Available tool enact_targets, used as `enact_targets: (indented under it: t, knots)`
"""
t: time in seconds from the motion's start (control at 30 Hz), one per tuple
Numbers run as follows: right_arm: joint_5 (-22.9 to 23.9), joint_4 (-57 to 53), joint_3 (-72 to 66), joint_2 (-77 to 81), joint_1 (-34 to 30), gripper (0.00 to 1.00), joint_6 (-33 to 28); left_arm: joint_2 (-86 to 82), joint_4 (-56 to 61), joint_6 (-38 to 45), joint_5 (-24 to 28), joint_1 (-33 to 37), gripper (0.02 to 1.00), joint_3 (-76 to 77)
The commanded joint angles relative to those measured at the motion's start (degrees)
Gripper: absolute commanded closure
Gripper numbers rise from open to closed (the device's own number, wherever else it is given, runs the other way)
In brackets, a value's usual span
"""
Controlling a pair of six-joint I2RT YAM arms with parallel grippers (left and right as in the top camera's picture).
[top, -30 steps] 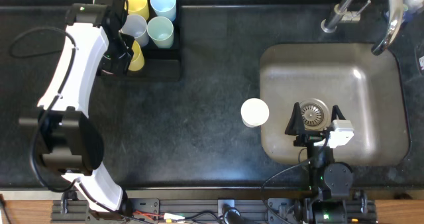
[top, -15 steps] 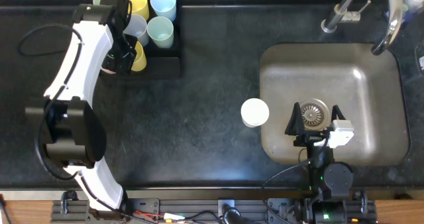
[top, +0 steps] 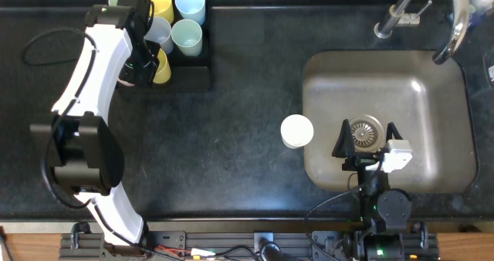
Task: Store Cups
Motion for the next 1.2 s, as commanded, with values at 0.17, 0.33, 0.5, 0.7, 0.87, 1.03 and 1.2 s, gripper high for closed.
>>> enact_targets:
  t: [0.17, 0.33, 0.5, 0.7, 0.87, 1.03, 1.2]
  knots:
    - [-0.22, 0.31, -0.76, -0.42, 0.22, 0.003, 0.26, 1.09, -0.46, -0.85, 0.44, 0.2, 0.98, -1.84]
    - [-0.22, 0.31, -0.74, -0.42, 0.22, 0.003, 0.28, 1.09, 0.07, -0.85, 1.01, 0.2, 0.98, -3.58]
    - [-0.22, 0.31, -0.74, -0.42, 0.22, 0.003, 0.26, 1.09, 0.24, -0.85, 1.01, 0.2, 0.755, -3.91]
    - [-0.22, 0.31, -0.74, -0.42, 0.22, 0.003, 0.28, 0.5, 0.17, -0.81, 1.03, 0.2, 0.02, -3.91]
    - [-0.22, 0.31, -0.76, -0.42, 0.22, 0.001, 0.28, -5.2, -0.26, 1.42, 0.96, 0.07, 0.02, -3.91]
    - [-0.22, 0.31, -0.74, -0.42, 0.22, 0.003, 0.26, -17.7, -3.96, 11.91, 0.94, -0.07, 0.02, -3.93]
    - [-0.22, 0.31, -0.74, -0.42, 0.22, 0.005, 0.28, -32.61, -9.94, 34.01, -0.98, -0.07, 0.02, -4.13]
